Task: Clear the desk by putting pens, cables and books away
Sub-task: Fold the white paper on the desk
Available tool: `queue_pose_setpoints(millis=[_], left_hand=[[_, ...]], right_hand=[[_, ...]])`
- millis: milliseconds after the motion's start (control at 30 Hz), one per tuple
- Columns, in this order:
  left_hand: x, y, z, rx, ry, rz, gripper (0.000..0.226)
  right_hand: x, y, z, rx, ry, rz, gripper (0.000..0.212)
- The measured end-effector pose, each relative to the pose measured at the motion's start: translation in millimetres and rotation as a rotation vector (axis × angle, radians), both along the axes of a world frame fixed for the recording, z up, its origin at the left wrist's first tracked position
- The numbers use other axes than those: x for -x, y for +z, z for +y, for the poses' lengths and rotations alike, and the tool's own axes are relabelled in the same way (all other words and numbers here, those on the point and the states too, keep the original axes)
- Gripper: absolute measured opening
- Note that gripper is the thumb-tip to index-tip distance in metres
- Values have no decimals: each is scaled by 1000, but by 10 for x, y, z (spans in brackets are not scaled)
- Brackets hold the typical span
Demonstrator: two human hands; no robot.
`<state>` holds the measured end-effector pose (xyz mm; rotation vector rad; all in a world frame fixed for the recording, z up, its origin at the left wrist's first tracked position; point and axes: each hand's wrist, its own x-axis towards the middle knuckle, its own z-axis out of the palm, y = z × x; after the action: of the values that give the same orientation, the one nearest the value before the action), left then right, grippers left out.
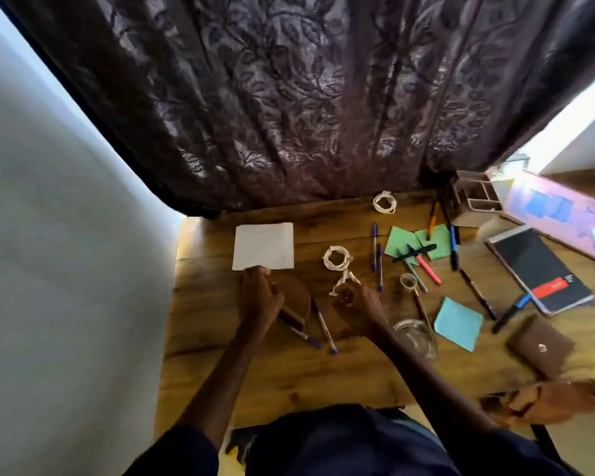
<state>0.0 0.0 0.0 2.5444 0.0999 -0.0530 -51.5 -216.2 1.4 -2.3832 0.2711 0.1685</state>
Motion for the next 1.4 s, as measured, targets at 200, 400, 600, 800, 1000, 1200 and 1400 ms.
queue_pose_setpoints(millis=[200,400,600,800,1000,1200,1400], left_hand=[[-181,-121,233,-138,14,178,48],[-185,-229,340,3,-6,255,43],[-287,-105,516,127,82,54,18],[-289,-79,439,262,178,11,23],[-233,-178,297,226,109,142,16],[-251,-214,289,198,68,159,16],[-326,-261,304,197,29,181,19]], right_hand=[[-483,49,374,-86,111,222,27],[-655,-73,502,-133,205,376,23],[-829,62,410,-134,317,125,16],[-912,59,165,125,324,-68,12],[-767,-182,102,154,372,89,14],[-703,-294,82,144,334,107,14],[-658,-302,35,127,350,110,14]])
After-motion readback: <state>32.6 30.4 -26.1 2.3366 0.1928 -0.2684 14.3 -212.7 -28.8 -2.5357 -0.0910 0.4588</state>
